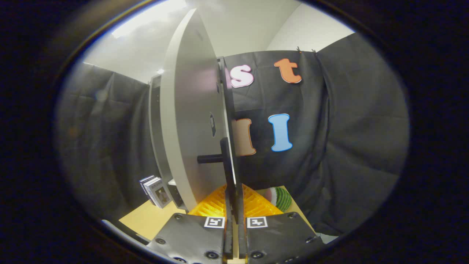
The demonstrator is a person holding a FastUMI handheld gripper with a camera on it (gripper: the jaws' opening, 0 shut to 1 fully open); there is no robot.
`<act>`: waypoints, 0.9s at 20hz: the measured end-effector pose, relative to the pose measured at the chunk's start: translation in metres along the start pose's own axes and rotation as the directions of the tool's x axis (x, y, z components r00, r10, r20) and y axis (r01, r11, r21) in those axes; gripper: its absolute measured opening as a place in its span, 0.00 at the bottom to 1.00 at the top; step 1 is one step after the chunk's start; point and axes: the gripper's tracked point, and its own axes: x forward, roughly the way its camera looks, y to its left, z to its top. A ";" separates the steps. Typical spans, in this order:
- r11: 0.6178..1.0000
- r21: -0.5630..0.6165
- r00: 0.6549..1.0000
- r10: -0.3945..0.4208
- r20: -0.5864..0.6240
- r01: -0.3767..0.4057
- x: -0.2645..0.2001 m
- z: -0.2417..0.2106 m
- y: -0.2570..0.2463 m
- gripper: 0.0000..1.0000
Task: Open the shoe cabinet door, grab the shoes and put them into the shoe cabinet, then close the shoe cabinet door.
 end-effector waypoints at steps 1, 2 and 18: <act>1.000 -0.006 1.000 0.000 0.009 0.000 -0.006 0.003 0.000 0.08; 1.000 -0.007 1.000 -0.002 0.021 0.002 -0.012 0.008 0.003 0.08; 0.986 -0.040 0.982 -0.155 0.103 0.160 -0.087 -0.012 0.142 0.02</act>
